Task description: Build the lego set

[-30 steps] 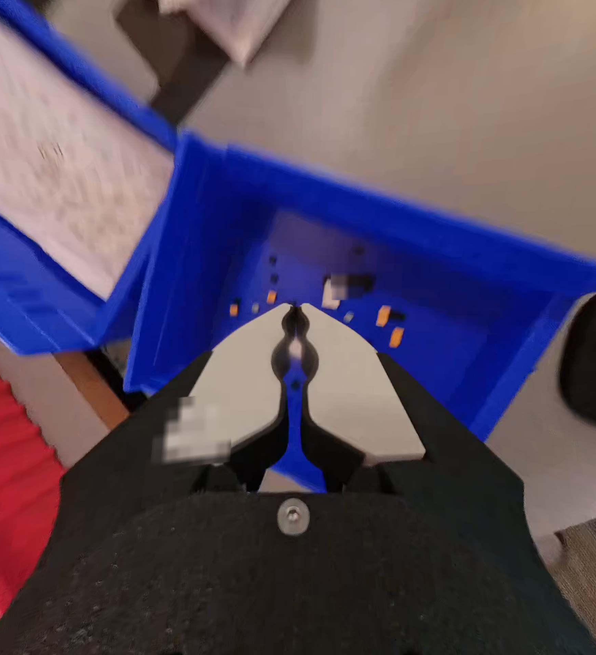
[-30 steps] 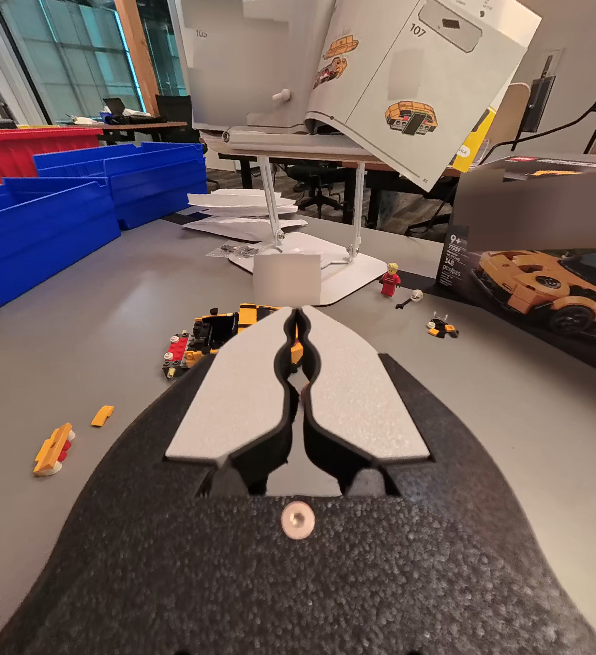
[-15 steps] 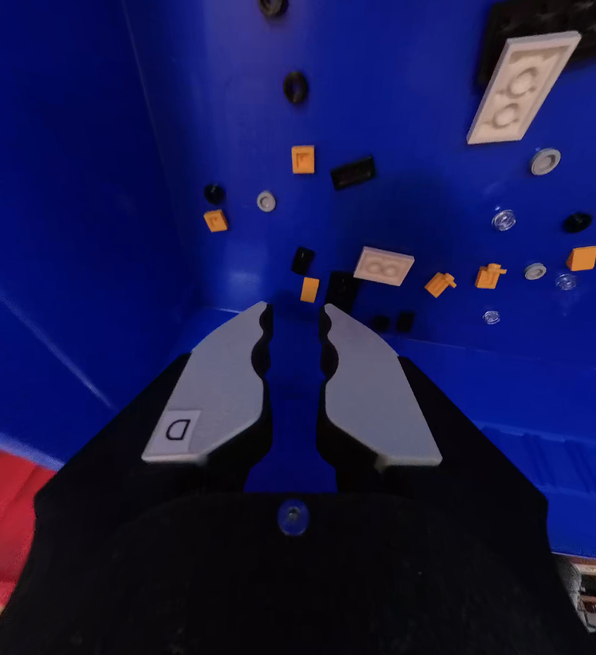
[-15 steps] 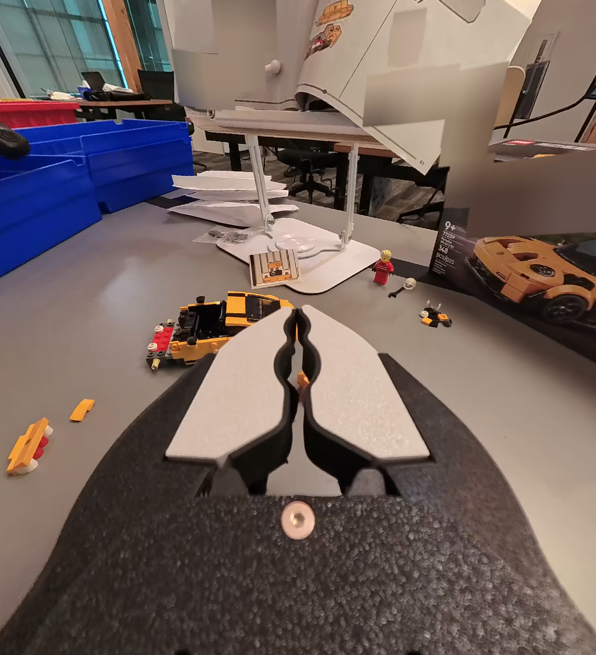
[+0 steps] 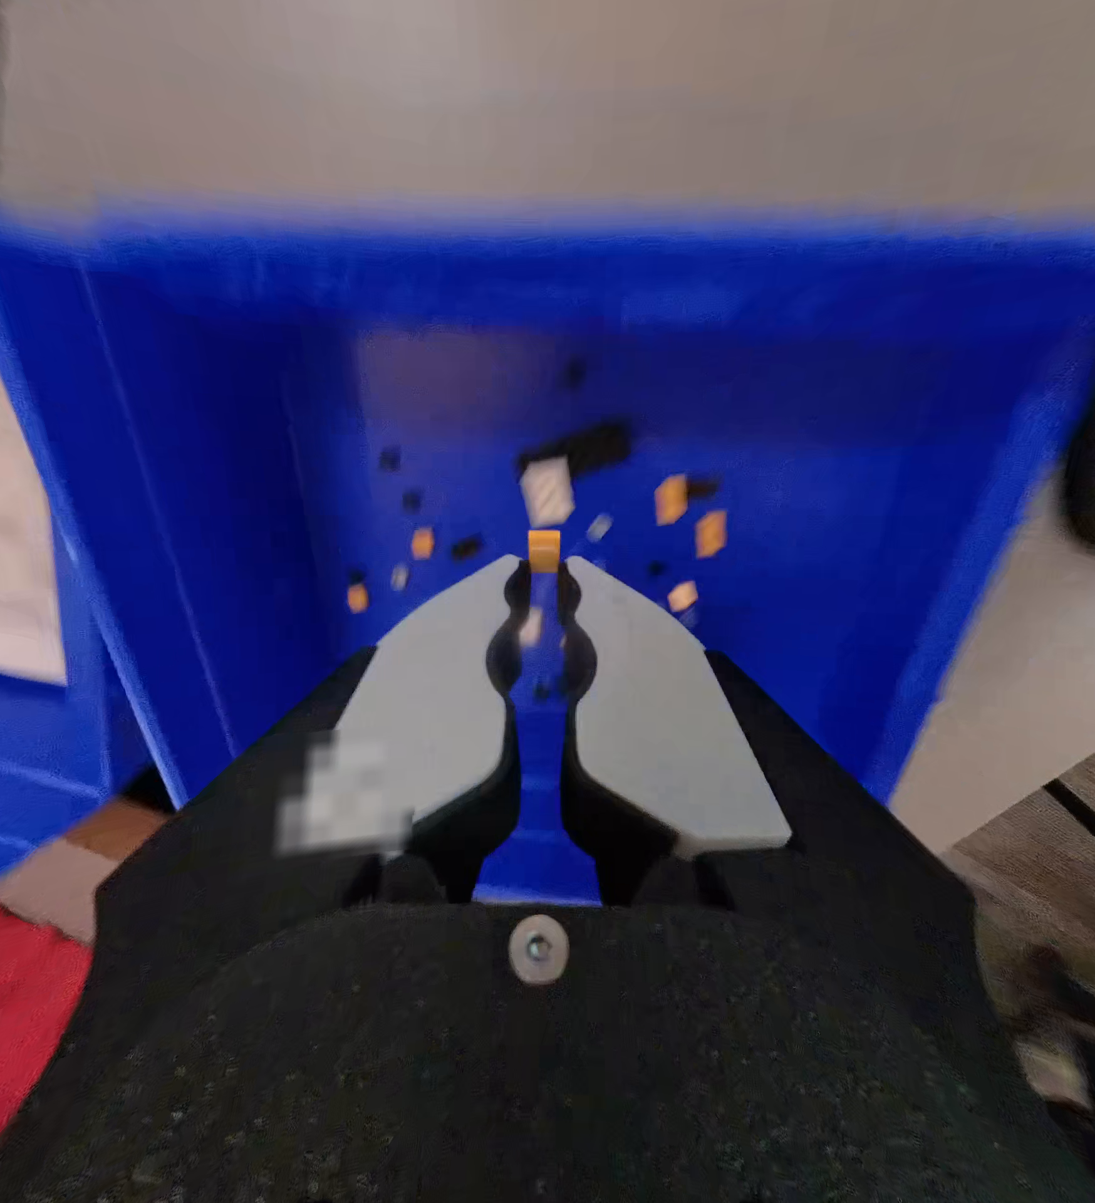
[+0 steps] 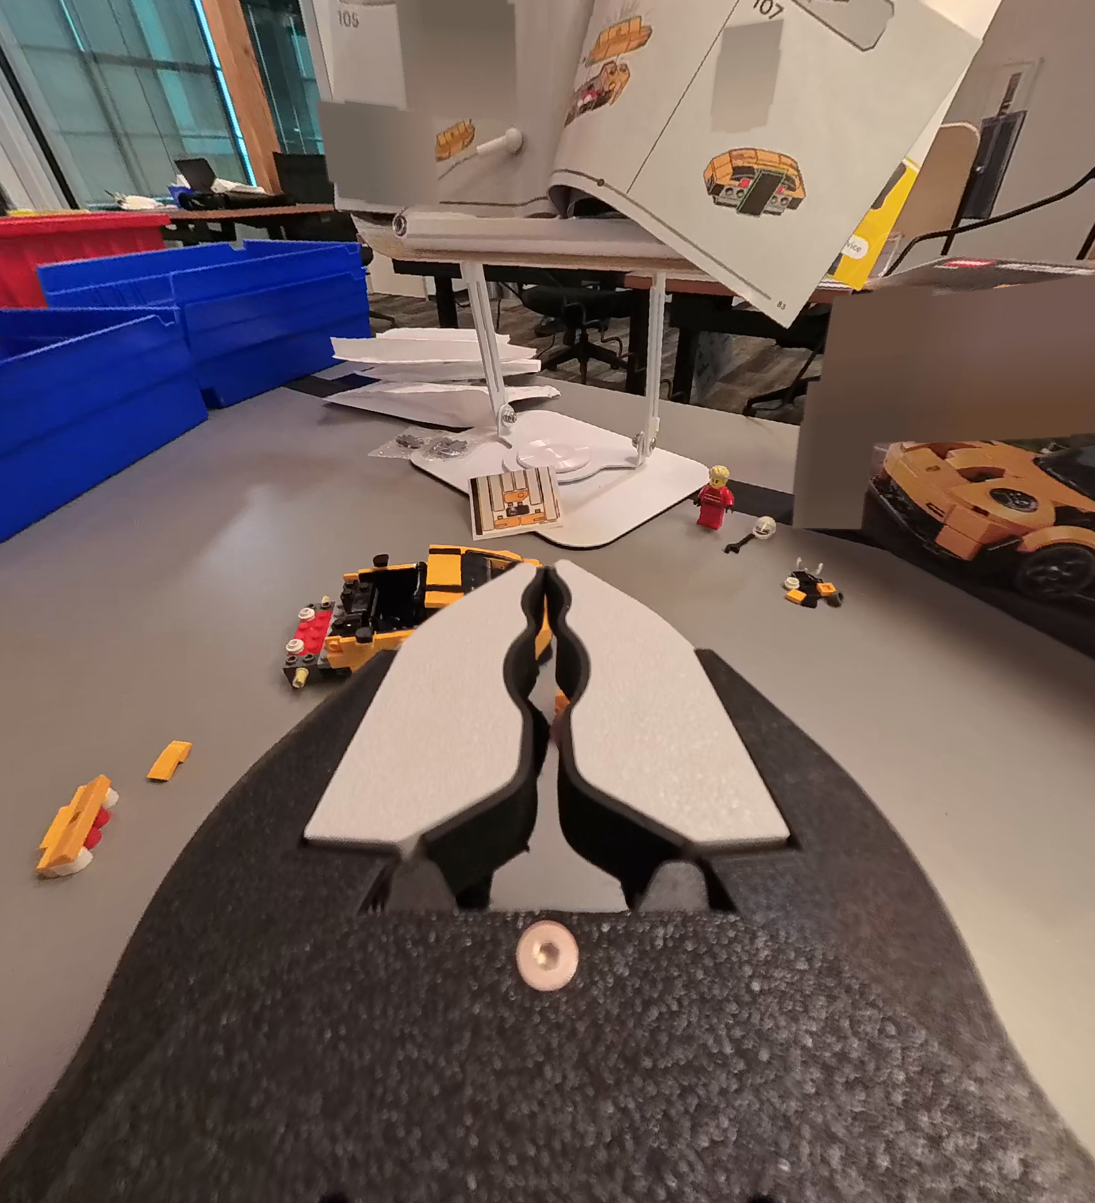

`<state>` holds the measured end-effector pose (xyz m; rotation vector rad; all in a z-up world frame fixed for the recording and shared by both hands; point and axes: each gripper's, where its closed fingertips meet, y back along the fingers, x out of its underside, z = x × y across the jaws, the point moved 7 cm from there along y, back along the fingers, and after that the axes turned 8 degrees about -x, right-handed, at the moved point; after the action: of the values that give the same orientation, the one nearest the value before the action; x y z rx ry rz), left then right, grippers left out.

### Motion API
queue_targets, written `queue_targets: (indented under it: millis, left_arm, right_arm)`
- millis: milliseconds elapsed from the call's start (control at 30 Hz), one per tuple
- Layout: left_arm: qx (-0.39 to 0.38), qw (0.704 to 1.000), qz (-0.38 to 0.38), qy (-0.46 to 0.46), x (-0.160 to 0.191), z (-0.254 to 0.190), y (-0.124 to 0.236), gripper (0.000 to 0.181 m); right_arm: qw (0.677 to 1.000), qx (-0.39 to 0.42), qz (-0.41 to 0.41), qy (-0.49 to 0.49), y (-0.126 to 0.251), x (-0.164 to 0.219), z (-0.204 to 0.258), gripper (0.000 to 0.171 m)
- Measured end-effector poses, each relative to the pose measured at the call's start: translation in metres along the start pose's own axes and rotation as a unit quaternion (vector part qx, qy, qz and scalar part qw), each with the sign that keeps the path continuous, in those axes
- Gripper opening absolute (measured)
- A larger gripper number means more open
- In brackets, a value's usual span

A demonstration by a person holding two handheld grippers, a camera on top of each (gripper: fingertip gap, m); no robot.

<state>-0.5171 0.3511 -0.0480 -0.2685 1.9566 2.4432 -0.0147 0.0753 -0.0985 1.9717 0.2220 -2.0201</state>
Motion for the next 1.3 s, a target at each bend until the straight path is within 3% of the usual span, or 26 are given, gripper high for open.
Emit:
queue_targets:
  millis: [67, 167, 300, 467, 767, 933, 1033, 1133, 1300]
  left_arm:
    - [-0.002, 0.997, -0.061, -0.052, -0.047, -0.038, 0.024, 0.008]
    - [-0.004, 0.985, -0.086, -0.151, -0.119, -0.109, 0.037, 0.008]
    - [0.025, 0.966, -0.047, -0.254, -0.196, -0.198, 0.0, 0.008]
    - [0.081, 0.943, -0.016, -0.322, -0.248, -0.26, -0.058, 0.008]
    - [0.085, 0.947, -0.036, -0.308, -0.257, -0.27, -0.075, 0.011]
    - [0.086, 0.955, -0.082, -0.272, -0.25, -0.264, -0.073, 0.029]
    - [0.106, 0.957, -0.157, -0.22, -0.245, -0.259, -0.061, 0.033]
    - [0.11, 0.943, -0.282, -0.139, -0.247, -0.252, -0.042, 0.033]
    - [0.092, 0.871, -0.483, 0.013, -0.252, -0.238, -0.022, 0.025]
  right_arm:
    - [1.0, -0.003, -0.004, -0.001, 0.0, -0.001, 0.001, 0.0]
    - [1.0, -0.002, -0.014, 0.003, 0.004, -0.005, 0.002, 0.0]
    - [0.999, 0.012, -0.029, 0.009, 0.01, -0.009, 0.0, 0.0]
    - [0.999, 0.028, -0.036, 0.017, 0.016, -0.012, -0.003, 0.0]
    - [0.999, 0.017, -0.039, 0.014, 0.014, -0.014, 0.002, 0.0]
    - [0.999, 0.022, -0.031, 0.015, 0.013, -0.011, -0.001, 0.0]
    - [0.999, 0.022, -0.029, 0.014, 0.013, -0.01, -0.001, 0.0]
    - [0.999, 0.018, -0.028, 0.015, 0.012, -0.009, 0.0, 0.0]
    - [0.999, 0.012, -0.024, 0.018, 0.011, -0.009, 0.002, 0.0]
